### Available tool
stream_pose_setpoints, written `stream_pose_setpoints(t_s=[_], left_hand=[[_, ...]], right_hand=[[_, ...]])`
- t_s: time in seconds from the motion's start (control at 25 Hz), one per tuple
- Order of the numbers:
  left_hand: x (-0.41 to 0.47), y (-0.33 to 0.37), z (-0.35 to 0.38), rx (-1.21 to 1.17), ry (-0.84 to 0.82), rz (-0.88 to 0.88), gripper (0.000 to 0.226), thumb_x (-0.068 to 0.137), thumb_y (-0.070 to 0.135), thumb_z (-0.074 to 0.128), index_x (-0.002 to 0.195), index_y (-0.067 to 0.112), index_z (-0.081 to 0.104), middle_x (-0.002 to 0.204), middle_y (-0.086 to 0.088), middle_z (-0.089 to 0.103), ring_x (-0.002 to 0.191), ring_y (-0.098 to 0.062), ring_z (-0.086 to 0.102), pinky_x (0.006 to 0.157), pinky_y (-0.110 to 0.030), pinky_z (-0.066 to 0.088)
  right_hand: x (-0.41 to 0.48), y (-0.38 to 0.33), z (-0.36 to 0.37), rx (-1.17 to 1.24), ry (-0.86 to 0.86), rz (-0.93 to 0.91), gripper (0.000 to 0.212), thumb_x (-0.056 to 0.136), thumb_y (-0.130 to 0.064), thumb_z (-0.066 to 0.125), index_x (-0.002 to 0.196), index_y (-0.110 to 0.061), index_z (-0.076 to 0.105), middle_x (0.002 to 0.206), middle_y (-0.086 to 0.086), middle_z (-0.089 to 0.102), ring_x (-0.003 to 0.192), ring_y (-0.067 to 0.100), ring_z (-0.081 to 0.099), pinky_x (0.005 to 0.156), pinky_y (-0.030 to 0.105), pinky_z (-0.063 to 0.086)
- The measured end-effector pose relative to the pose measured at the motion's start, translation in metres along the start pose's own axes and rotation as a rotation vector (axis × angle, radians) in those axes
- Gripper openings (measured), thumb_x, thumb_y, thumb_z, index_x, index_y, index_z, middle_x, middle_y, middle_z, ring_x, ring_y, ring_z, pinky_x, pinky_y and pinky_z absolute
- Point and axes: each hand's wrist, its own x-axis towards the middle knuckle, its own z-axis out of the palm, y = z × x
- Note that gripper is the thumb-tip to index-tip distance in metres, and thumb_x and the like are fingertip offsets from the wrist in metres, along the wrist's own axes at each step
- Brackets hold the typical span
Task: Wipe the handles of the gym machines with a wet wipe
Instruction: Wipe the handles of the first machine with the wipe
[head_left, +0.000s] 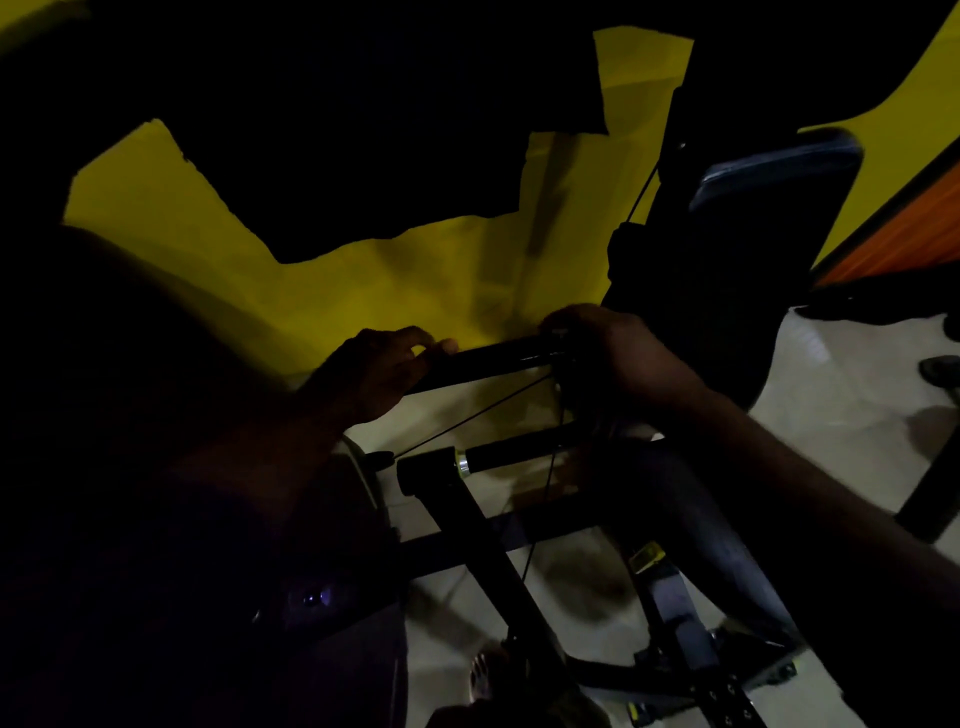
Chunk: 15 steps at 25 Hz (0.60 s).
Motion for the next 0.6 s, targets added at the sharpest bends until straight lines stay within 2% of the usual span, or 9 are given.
stream_pose_setpoints(t_s=[0.08,0.2,0.28,0.32,0.4,0.44,0.48,0.52,0.6], left_hand=[[-0.002,0.001,-0.001,0.037,-0.038,-0.013,0.079,0.067,0.104,0.041,0.096,0.036,0.070,0.068,0.003,0.071,0.060,-0.011,0.070,0.061,-0.037,0.058],[-0.002,0.001,0.001,0.134,-0.033,0.030,0.081,0.064,0.103,0.048,0.075,0.025,0.065,0.059,0.000,0.068,0.051,-0.012,0.068,0.063,-0.041,0.062],[-0.002,0.003,0.002,0.255,0.012,0.064,0.090,0.064,0.106,0.039,0.067,0.019,0.057,0.057,-0.001,0.063,0.054,-0.016,0.065,0.064,-0.043,0.060],[-0.003,0.004,0.001,0.295,0.031,0.075,0.092,0.064,0.107,0.035,0.065,0.017,0.053,0.056,-0.002,0.060,0.055,-0.018,0.062,0.063,-0.041,0.058],[-0.005,0.006,0.002,0.318,0.045,0.087,0.089,0.067,0.105,0.036,0.061,0.017,0.045,0.055,-0.003,0.052,0.055,-0.020,0.056,0.055,-0.035,0.046],[-0.006,0.008,0.002,0.313,0.044,0.088,0.086,0.067,0.103,0.037,0.060,0.017,0.043,0.055,-0.002,0.049,0.055,-0.020,0.054,0.054,-0.032,0.040],[-0.007,0.009,0.002,0.311,0.043,0.090,0.086,0.067,0.103,0.036,0.060,0.018,0.042,0.055,-0.001,0.047,0.055,-0.020,0.053,0.054,-0.031,0.037],[-0.007,0.010,0.002,0.308,0.043,0.088,0.088,0.065,0.105,0.033,0.060,0.018,0.041,0.056,-0.001,0.047,0.055,-0.019,0.052,0.054,-0.031,0.038],[-0.009,0.010,0.000,0.309,0.048,0.075,0.091,0.063,0.107,0.030,0.061,0.017,0.042,0.057,-0.001,0.048,0.056,-0.020,0.053,0.056,-0.033,0.042]], right_hand=[[-0.036,0.021,0.008,0.030,0.187,0.055,0.057,0.088,0.008,0.066,0.140,-0.014,0.059,0.139,0.011,0.063,0.126,0.020,0.062,0.107,0.016,0.041],[-0.088,0.018,0.077,0.244,0.333,0.191,0.079,0.094,0.012,0.059,0.159,-0.022,0.033,0.161,0.004,0.039,0.145,0.010,0.040,0.120,0.026,0.036],[-0.105,0.009,0.125,0.343,0.356,0.247,0.067,0.104,-0.012,0.054,0.159,-0.042,0.029,0.164,-0.011,0.035,0.149,0.005,0.037,0.122,0.037,0.036],[-0.111,0.006,0.144,0.359,0.317,0.269,0.064,0.104,-0.016,0.056,0.158,-0.043,0.032,0.163,-0.017,0.034,0.150,-0.003,0.030,0.125,0.038,0.031],[-0.113,0.012,0.171,0.161,0.308,0.195,0.083,0.087,0.011,0.066,0.158,-0.021,0.038,0.164,-0.005,0.034,0.152,-0.011,0.007,0.129,0.029,0.014],[-0.110,0.019,0.180,0.056,0.338,0.151,0.087,0.076,0.020,0.066,0.155,-0.008,0.042,0.162,0.008,0.039,0.154,-0.007,0.004,0.128,0.024,0.008],[-0.106,0.021,0.188,0.022,0.358,0.168,0.083,0.073,0.021,0.063,0.151,-0.001,0.045,0.159,0.016,0.042,0.156,0.002,0.010,0.127,0.022,0.004],[-0.101,0.014,0.193,0.059,0.384,0.231,0.074,0.076,0.016,0.056,0.149,0.002,0.047,0.157,0.020,0.044,0.156,0.014,0.021,0.128,0.023,0.005],[-0.088,-0.023,0.204,0.210,0.373,0.347,0.061,0.088,-0.007,0.038,0.147,0.000,0.049,0.156,0.019,0.046,0.150,0.031,0.037,0.128,0.033,0.015]])
